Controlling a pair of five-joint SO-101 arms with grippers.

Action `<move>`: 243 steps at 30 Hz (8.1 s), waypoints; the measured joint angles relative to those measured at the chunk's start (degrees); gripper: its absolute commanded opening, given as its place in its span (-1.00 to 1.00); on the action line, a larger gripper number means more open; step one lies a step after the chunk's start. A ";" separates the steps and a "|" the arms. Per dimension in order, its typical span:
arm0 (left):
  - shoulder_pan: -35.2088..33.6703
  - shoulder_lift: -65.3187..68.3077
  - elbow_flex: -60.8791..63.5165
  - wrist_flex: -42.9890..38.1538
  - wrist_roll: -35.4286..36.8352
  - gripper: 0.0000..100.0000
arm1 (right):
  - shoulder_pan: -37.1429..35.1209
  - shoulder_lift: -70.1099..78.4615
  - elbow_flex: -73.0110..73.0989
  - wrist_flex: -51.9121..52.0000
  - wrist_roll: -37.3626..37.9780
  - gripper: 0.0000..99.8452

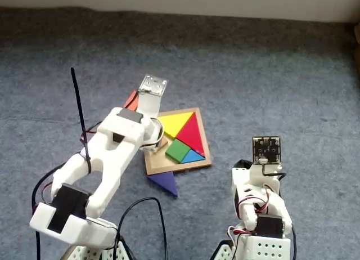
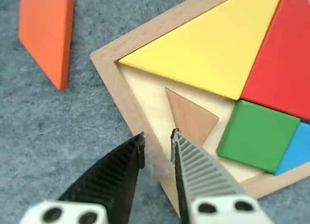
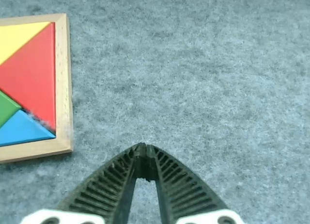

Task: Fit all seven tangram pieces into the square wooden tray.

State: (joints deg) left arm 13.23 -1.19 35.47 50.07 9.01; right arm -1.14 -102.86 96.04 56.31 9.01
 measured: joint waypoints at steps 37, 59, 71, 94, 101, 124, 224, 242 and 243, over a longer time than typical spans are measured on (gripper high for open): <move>-10.02 -11.69 -1.85 4.57 0.00 -0.47 | 0.00 0.00 0.00 0.53 0.00 -0.98; -17.93 27.60 -40.00 10.99 -3.16 -0.46 | 0.00 0.00 0.00 0.53 0.00 -0.98; -18.02 45.80 -63.03 23.74 -3.25 -0.46 | 0.00 0.00 0.00 0.53 0.00 -0.98; -17.41 51.34 -76.31 37.98 -3.25 -0.79 | 0.00 0.00 0.00 0.53 0.00 -0.98; -17.23 46.07 -76.31 43.43 -3.25 -0.79 | 0.00 0.00 0.00 0.53 0.00 -0.98; -6.95 44.92 -70.51 46.68 3.25 -0.79 | 0.00 0.00 0.00 0.53 0.00 -0.98; -7.30 3.96 -3.25 -1.58 -18.64 -0.61 | 0.00 0.00 0.00 0.53 0.00 -0.98; -3.60 -6.33 -4.84 10.29 -13.27 -0.61 | 0.00 0.00 0.00 0.53 0.00 -0.98; -1.85 -8.70 -4.13 11.43 -13.10 -0.61 | 0.00 0.00 0.00 0.53 0.00 -0.98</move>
State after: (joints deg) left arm 11.38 -9.89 31.34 61.49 -4.09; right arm -1.14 -102.86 96.04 56.84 9.01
